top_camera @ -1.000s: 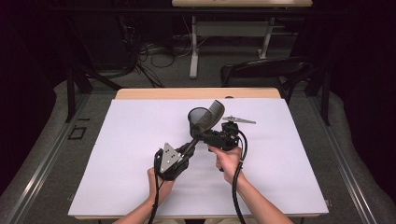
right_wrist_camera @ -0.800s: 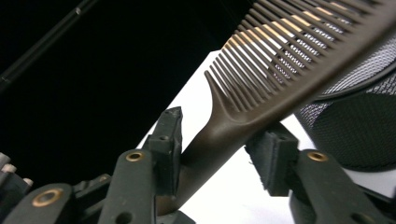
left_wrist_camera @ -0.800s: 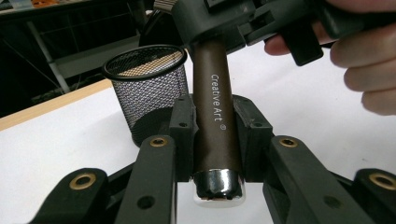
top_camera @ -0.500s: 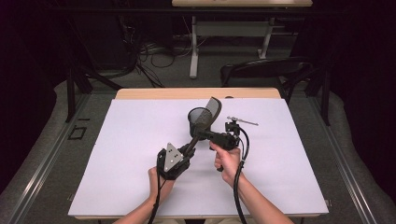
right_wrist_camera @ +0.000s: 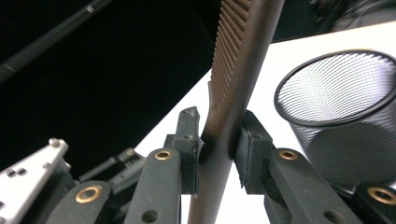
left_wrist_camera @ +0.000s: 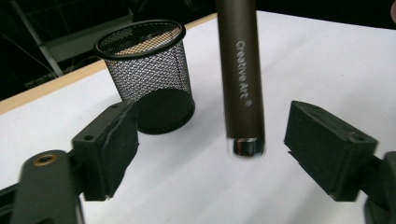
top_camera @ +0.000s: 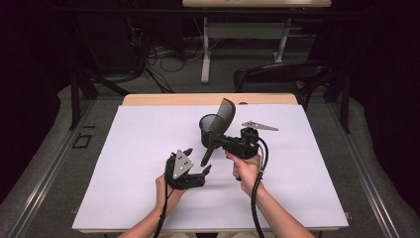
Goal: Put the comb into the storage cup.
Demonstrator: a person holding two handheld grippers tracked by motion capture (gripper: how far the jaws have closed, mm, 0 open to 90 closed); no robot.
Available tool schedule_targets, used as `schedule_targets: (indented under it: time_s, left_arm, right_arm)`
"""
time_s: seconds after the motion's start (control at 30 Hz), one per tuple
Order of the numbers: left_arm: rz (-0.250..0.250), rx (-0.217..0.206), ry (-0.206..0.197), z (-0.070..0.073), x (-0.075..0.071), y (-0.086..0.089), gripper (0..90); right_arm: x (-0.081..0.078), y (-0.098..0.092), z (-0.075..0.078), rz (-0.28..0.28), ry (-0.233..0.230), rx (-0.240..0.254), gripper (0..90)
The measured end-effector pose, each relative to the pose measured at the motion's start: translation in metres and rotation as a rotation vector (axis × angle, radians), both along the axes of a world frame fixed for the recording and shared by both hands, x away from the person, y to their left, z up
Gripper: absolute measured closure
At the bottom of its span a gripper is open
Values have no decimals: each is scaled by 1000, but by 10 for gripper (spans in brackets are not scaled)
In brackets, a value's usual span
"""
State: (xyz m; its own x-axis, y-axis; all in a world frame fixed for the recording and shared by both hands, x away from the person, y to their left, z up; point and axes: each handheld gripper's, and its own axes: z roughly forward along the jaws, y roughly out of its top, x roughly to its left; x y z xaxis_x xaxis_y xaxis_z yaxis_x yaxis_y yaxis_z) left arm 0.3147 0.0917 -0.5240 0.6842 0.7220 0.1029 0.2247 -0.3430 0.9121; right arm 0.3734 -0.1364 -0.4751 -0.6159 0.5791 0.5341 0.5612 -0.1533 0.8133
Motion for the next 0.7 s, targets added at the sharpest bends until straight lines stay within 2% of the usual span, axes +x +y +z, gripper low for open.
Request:
schedule_targets:
  time_s: [0.23, 0.33, 0.53, 0.7]
  left_arm:
    - [-12, 5, 42, 0, 2, 5, 100]
    - [-11, 10, 61, 0, 3, 8, 72]
    - [1, 6, 87, 1, 4, 18, 29]
    - [12, 4, 103, 3, 5, 27, 4]
  right_arm:
    - [-3, -3, 5, -12, -52, -58, 734]
    - [-5, -3, 6, -16, -65, -84, 734]
    - [-9, -1, 10, -21, -122, -144, 734]
    - [-10, -4, 9, -32, -137, -175, 734]
